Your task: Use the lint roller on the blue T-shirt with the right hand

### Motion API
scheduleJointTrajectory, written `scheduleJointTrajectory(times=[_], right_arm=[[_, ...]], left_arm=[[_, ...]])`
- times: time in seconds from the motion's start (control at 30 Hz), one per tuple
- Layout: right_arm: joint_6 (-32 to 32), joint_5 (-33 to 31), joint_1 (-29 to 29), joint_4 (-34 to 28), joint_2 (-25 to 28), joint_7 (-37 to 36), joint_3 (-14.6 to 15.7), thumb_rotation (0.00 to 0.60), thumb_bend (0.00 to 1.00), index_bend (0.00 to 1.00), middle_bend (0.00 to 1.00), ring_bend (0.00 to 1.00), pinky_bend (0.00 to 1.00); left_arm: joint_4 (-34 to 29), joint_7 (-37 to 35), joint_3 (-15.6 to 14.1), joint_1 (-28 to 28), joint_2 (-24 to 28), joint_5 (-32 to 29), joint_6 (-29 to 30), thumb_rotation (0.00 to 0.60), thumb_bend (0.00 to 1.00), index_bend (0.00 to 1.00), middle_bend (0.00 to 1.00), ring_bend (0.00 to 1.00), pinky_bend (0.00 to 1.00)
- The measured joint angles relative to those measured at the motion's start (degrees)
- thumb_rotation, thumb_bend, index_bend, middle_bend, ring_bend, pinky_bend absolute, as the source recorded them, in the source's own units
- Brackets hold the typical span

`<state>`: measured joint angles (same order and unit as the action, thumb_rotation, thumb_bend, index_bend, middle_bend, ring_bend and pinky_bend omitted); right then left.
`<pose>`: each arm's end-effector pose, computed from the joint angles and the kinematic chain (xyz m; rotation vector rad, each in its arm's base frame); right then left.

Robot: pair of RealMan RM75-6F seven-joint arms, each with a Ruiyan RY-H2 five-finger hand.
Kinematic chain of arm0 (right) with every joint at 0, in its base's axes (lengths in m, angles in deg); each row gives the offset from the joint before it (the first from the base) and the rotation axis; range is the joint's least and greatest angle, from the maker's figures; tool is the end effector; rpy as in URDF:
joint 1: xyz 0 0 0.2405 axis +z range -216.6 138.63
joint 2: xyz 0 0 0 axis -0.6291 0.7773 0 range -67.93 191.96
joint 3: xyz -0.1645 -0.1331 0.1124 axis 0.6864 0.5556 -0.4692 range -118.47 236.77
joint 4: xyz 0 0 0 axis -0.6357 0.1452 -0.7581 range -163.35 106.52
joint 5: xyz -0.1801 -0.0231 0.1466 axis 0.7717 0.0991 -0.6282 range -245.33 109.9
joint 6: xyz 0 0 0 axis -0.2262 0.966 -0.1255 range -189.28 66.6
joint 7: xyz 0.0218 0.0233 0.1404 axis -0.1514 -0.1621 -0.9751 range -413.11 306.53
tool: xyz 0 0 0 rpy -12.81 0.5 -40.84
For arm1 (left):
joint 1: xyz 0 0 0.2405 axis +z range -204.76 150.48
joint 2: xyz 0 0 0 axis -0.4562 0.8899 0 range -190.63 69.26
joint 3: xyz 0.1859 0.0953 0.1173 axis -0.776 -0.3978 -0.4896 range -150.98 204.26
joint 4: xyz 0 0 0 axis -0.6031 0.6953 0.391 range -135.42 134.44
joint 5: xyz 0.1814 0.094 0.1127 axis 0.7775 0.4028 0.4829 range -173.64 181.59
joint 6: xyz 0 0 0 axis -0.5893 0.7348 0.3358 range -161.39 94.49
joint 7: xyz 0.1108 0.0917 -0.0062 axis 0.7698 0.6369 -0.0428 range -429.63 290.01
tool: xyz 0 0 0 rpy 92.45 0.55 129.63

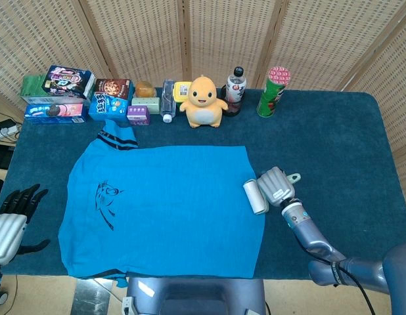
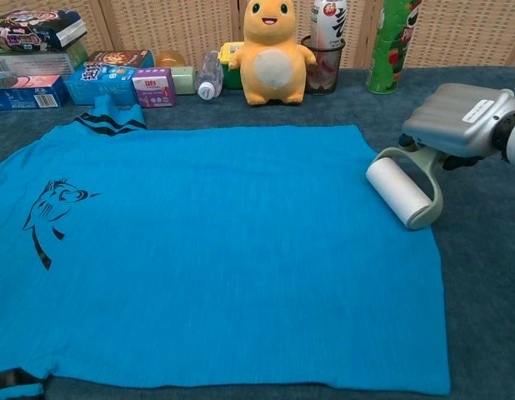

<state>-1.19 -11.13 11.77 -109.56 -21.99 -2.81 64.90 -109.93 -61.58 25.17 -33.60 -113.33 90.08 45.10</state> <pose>-0.1851 -0.3445 -0.0207 2.0188 -0.2269 0.3506 -0.2653 0.1652 0.1368 -1.5394 -0.9841 -0.7751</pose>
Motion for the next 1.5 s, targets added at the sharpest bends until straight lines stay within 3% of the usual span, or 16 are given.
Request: scheduleJointTrajectory(times=[0.4,0.73,1.13,1.5], right_arm=[[-6.21,-10.87,4.54,-10.19,3.48,-2.62,-9.97,0.6,1.0,0.52,0.7,0.79,1.0],[-2.34,-23.05,10.91,-15.97,-1.37,5.73,-13.15,0.6,1.0,0.52,0.7,0.79,1.0],[8.57,-28.73,15.93,-15.31,-16.03,14.38,-14.28,0.6,1.0,0.52,0.7,0.79,1.0],[9.52,-23.54,11.9,-8.51,-18.94,12.63,-7.63,0.6,1.0,0.52,0.7,0.79,1.0]], left_arm=[[0.2,-1.19,-0.1,0.09,0.44,0.4,0.26,0.6,0.14,0.0,0.0,0.0,0.02],[0.61,-2.21,-0.23,0.01,0.75,0.8,0.12,0.6,0.14,0.0,0.0,0.0,0.02],[0.88,-2.9,-0.21,-0.02,1.0,0.69,0.08,0.6,0.14,0.0,0.0,0.0,0.02],[0.64,-2.03,-0.31,0.04,0.75,0.67,0.11,0.6,0.14,0.0,0.0,0.0,0.02]])
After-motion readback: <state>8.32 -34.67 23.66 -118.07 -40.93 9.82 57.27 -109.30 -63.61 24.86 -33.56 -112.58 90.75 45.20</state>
